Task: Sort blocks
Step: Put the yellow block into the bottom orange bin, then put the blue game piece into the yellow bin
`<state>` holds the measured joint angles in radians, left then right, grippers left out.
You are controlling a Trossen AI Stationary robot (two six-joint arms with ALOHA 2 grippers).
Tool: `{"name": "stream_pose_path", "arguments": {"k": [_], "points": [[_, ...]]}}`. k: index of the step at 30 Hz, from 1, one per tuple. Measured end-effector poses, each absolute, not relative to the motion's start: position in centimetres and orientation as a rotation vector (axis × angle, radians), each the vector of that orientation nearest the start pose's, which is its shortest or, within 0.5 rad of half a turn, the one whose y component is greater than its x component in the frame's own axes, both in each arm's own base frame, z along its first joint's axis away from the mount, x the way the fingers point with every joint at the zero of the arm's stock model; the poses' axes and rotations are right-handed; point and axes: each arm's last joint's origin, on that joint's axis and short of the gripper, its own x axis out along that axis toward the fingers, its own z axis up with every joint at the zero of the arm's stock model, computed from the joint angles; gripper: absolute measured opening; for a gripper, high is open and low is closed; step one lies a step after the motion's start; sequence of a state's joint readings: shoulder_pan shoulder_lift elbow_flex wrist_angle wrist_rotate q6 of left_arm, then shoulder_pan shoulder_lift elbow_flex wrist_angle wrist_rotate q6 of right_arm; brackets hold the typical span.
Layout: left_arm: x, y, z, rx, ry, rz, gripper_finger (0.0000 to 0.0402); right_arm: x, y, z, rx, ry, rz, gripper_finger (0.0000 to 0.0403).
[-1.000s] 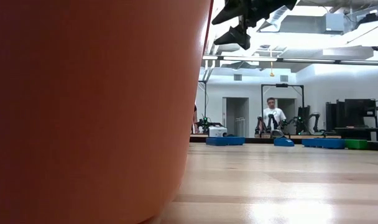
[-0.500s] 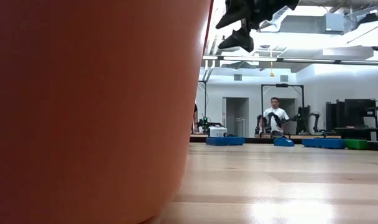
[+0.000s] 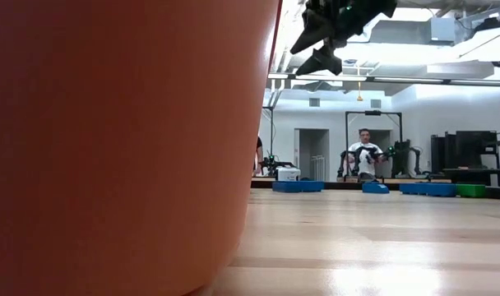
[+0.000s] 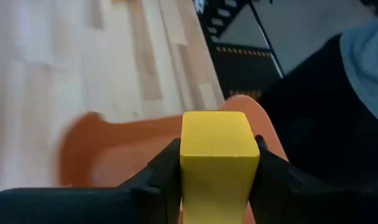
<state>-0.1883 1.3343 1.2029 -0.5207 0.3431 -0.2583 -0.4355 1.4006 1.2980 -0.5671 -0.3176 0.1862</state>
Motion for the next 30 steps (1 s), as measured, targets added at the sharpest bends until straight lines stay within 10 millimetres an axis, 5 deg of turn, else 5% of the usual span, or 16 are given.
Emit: {"name": "stream_pose_path", "arguments": {"k": [9,18,25,30], "points": [[33.0,-9.5,26.4,-0.474,1.032,-0.344,0.0125,27.8,-11.9,34.2,0.407,0.573,-0.166,0.0290],[35.8,-10.6,21.0,-0.567,1.267,-0.261,0.0127,26.9,-10.9,35.0,0.399,0.580,-0.150,0.0290],[36.3,-10.5,21.4,-0.626,1.302,-0.255,0.0257,25.1,-9.4,37.2,0.358,0.509,-0.118,0.0290],[36.3,-9.3,24.1,-0.647,1.298,-0.231,0.0283,23.8,-8.5,38.5,0.363,0.461,-0.110,0.0290]]}}
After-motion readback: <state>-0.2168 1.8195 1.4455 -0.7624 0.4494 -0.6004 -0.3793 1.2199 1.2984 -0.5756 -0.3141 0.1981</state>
